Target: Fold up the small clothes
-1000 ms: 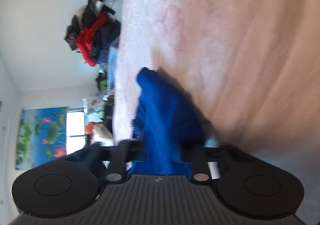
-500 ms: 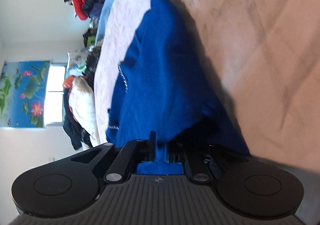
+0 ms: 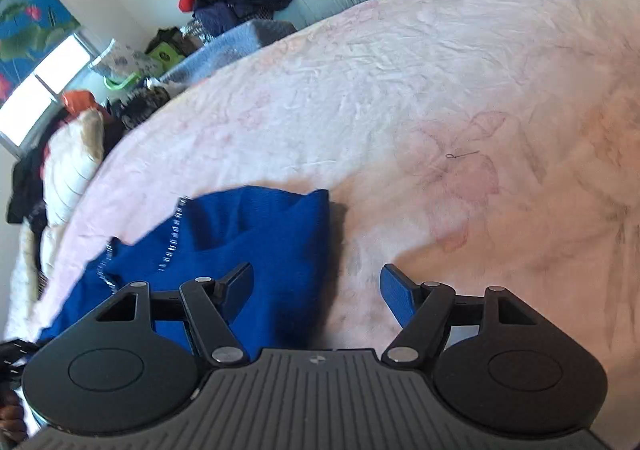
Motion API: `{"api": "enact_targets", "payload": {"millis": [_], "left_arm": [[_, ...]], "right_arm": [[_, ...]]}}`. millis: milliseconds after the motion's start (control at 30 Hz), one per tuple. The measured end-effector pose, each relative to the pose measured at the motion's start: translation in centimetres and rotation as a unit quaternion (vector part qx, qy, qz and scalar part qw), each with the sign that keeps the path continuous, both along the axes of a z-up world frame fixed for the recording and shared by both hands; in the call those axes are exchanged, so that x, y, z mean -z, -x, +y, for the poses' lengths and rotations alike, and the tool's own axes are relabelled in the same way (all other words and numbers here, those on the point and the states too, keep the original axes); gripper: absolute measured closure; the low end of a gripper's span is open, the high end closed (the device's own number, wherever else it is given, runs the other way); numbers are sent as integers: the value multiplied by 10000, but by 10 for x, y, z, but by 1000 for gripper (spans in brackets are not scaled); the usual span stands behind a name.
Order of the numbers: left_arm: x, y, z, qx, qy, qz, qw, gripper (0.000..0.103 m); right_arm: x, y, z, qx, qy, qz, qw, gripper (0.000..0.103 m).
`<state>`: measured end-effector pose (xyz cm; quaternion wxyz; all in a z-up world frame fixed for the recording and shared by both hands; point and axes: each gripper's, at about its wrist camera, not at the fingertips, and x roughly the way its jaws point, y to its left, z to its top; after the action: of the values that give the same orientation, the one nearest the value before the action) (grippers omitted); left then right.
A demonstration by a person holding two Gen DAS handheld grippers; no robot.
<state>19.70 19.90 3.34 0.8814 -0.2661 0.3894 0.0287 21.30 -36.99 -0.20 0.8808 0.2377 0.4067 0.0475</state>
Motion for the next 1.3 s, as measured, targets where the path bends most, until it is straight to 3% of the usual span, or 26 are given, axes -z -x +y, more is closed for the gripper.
{"api": "enact_targets", "payload": {"millis": [33,133,200,233,367,433,533,600,667,700,767,833,933,1033,1100,1233,1300], "left_arm": [[-7,5,2,-67,-30,-184,9998,30],[-22,13,-1,-57,23,-546,9985,30],[-20,11,-18,196,-19,-631,9978,30],[-17,9,-28,322,-99,-631,9974,30],[10,-3,-71,809,-556,-530,9938,30],[32,-13,-80,787,-749,-92,9940,32],[42,-6,-91,790,-1290,-452,9875,29],[51,2,-105,1002,-1777,-749,9761,18],[55,4,-115,1206,-1980,-807,9694,5],[55,3,-115,1209,-1962,-788,9699,4],[55,3,-110,1205,-1738,-857,9736,0],[55,6,-102,1184,-1503,-956,9769,0],[55,9,-94,1145,-1229,-1069,9800,0],[55,9,-97,1151,-1298,-1050,9792,0],[55,9,-99,1154,-1344,-1035,9787,0],[55,10,-97,1141,-1276,-1063,9795,0],[55,10,-95,1133,-1218,-1084,9801,0]], "right_arm": [[2,-3,2,-98,57,-134,9998,32],[7,-13,10,-268,23,-314,9991,36],[12,-23,20,-480,-57,-261,9985,92],[15,-26,20,-482,-111,-146,9987,93],[7,-20,13,-307,-273,-341,9986,94],[6,-14,-2,-98,-484,-397,9980,94],[21,-18,-8,-88,-470,-240,9986,97],[20,-20,-5,-228,-514,-227,9982,89],[14,-24,-4,-313,-537,-185,9979,79],[8,-26,-4,-280,-436,-205,9984,71],[-12,-29,-2,-289,-194,-659,9972,70],[-30,-44,10,-665,-99,-968,9930,68],[-41,-84,47,-1704,81,-798,9821,66],[-35,-124,86,-2395,509,-514,9682,65],[-30,-143,105,-2630,822,-450,9602,65],[-16,-167,127,-3083,981,-71,9462,63],[-6,-168,135,-3340,1054,158,9365,74]]}}
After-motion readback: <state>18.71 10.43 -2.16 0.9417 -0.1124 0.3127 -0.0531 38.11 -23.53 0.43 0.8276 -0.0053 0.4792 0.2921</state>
